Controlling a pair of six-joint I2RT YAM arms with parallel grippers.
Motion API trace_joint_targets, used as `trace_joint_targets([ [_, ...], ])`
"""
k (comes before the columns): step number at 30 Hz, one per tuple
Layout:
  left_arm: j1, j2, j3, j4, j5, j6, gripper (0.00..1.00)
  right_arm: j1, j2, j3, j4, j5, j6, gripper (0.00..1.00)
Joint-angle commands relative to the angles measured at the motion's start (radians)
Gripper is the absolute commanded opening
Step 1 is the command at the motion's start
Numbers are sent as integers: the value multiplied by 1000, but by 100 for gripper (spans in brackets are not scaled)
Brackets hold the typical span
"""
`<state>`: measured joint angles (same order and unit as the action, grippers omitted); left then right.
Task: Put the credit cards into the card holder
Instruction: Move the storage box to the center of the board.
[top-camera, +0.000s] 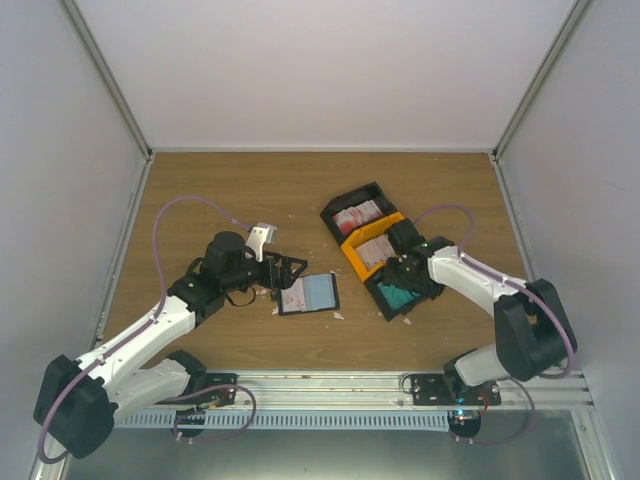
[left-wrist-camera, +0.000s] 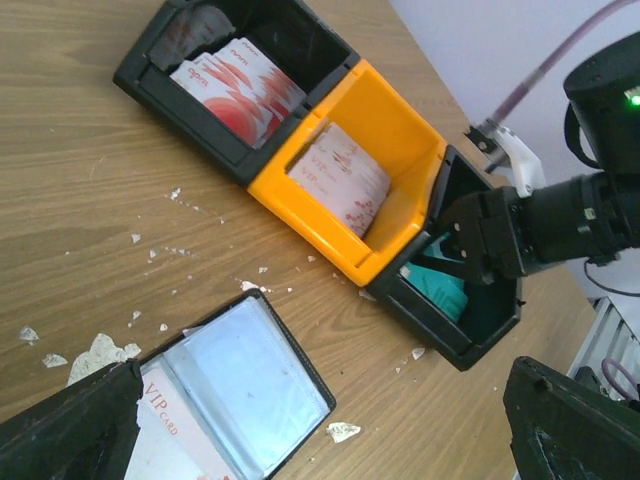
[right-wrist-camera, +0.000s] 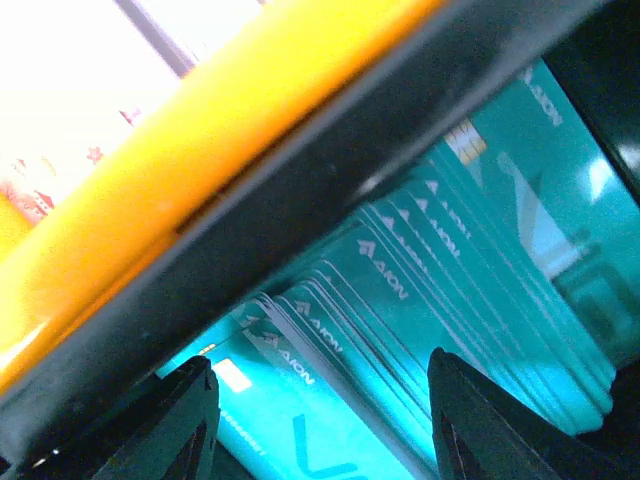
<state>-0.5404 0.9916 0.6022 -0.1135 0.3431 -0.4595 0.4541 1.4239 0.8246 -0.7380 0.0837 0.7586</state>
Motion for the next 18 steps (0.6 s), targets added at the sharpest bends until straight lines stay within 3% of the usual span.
trace_joint_targets([
  [1,2,-25,7,36,-34,13,99,-9,79,79,146,3,-88,59],
  [8,2,-5,8,35,-1,18,99,-8,91,70,136,-19,-135,54],
  [14,1,19,9,45,37,18,99,-8,63,18,154,-73,-143,36],
  [18,1,27,11,43,35,18,99,-8,64,5,160,-91,-151,33],
])
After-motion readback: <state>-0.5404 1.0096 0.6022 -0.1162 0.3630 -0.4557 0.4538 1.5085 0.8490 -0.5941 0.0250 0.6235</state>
